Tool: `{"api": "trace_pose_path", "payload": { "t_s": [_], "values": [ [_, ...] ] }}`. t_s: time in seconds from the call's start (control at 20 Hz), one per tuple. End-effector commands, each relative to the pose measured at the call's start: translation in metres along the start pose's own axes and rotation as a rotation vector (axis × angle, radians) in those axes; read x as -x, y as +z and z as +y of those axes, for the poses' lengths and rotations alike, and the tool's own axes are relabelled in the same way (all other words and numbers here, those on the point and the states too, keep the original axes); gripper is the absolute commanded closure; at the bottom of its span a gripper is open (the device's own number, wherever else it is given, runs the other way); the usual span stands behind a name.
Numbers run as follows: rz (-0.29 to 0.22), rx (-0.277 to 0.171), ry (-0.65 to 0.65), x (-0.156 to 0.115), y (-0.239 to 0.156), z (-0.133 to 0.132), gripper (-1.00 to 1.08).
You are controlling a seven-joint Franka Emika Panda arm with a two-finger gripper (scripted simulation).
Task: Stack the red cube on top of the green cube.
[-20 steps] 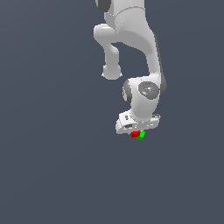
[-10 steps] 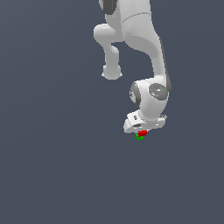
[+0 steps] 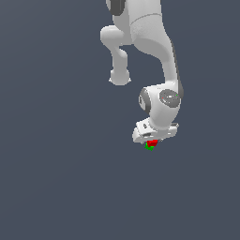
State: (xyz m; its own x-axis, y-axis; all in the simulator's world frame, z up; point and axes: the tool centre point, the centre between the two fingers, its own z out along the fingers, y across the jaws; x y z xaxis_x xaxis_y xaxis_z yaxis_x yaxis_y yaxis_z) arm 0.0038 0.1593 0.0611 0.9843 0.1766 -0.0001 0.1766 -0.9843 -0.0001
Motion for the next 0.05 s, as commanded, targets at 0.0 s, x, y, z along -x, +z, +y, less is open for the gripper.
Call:
{"api": "trace_pose_path", "payload": {
  "t_s": [0.0],
  "values": [
    [0.0, 0.0, 0.0, 0.0, 0.0, 0.0, -0.92]
  ]
}}
